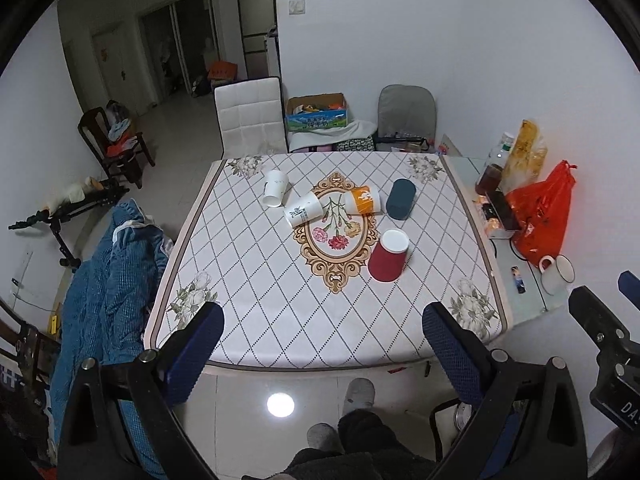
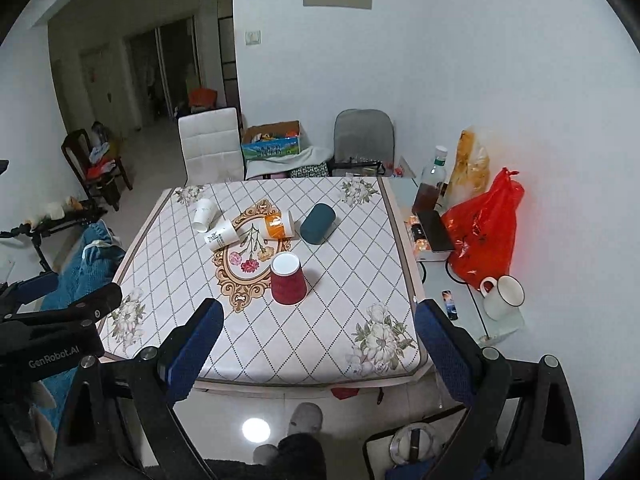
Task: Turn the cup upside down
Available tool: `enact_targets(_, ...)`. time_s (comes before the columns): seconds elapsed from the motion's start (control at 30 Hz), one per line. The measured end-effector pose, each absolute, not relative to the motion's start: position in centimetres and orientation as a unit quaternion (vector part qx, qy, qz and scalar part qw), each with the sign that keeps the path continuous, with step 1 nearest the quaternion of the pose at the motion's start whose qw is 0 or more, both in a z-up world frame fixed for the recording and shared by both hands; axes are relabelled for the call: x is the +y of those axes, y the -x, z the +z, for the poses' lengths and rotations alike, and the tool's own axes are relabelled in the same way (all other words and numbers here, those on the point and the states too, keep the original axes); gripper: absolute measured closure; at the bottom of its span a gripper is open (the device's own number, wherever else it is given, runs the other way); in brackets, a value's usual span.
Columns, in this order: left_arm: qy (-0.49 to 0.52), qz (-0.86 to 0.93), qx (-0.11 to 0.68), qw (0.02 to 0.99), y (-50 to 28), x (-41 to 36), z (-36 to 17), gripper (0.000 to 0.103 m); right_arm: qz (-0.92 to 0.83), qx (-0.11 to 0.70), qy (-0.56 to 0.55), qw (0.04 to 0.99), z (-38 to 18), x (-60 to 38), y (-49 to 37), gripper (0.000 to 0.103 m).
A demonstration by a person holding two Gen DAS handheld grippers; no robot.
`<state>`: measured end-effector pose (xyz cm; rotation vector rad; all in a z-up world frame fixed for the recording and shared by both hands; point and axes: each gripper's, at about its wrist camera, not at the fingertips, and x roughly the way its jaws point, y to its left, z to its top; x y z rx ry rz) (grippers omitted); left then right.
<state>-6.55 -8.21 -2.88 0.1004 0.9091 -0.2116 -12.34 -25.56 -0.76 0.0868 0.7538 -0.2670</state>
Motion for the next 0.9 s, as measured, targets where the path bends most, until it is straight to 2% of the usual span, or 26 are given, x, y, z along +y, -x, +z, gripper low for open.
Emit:
enact_targets(0.3, -0.052, -0.100, 0.433, 0.894, 8.7, -7.9, -3.0, 0.001, -0.128, 0.369, -0.044, 0.919, -0.4, -25.0, 14.9, 0.004)
enact_targets(0.9, -0.061, -0.093, 0.419, 0.901, 10.7, -7.3, -2.0, 0.001, -0.125, 0.368, -0.058, 0.920, -0.5, -25.9, 14.9, 0.004)
